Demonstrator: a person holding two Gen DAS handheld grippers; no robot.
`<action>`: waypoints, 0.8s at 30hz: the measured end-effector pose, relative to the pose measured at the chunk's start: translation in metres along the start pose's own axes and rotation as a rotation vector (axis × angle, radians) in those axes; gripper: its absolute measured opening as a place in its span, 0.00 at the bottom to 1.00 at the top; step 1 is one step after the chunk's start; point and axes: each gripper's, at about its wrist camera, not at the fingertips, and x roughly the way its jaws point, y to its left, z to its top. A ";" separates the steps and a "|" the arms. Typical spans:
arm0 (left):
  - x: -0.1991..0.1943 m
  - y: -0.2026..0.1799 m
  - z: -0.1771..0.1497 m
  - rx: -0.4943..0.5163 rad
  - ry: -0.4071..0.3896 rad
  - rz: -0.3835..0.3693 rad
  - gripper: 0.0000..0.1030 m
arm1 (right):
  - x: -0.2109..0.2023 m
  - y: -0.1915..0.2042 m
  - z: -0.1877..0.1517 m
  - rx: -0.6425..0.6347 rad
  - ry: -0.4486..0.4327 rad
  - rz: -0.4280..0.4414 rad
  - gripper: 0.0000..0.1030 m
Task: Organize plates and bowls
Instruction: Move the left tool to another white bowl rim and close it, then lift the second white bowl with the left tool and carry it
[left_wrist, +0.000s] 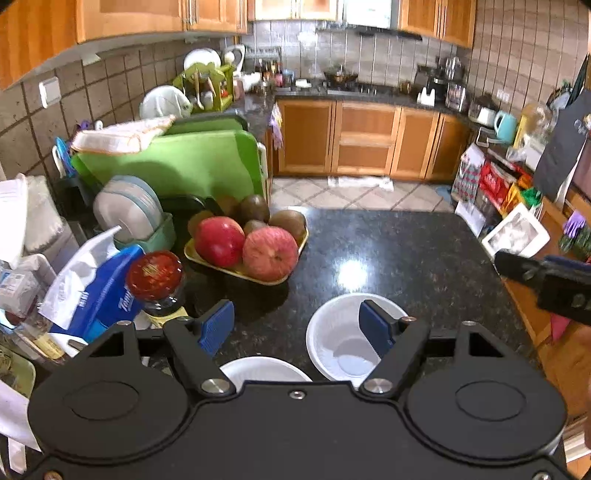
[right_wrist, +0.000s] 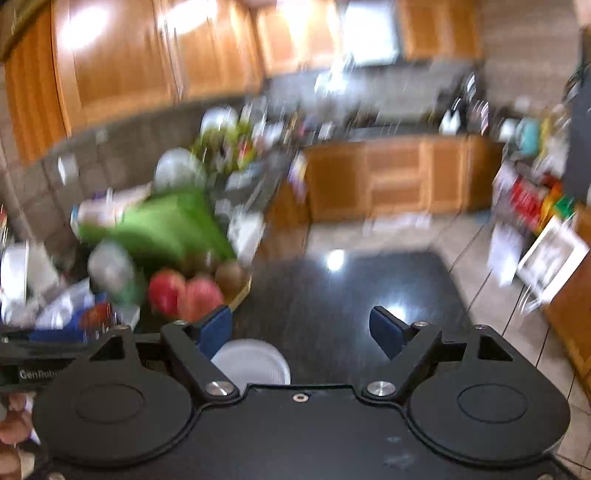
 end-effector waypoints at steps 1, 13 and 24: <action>0.006 -0.002 0.001 0.004 0.013 -0.004 0.73 | 0.011 0.000 0.001 -0.012 0.044 0.005 0.74; 0.080 -0.012 0.004 0.012 0.200 -0.002 0.56 | 0.095 -0.006 -0.011 0.031 0.334 0.058 0.59; 0.107 -0.013 -0.002 0.017 0.279 -0.029 0.46 | 0.131 0.000 -0.018 0.014 0.400 0.078 0.45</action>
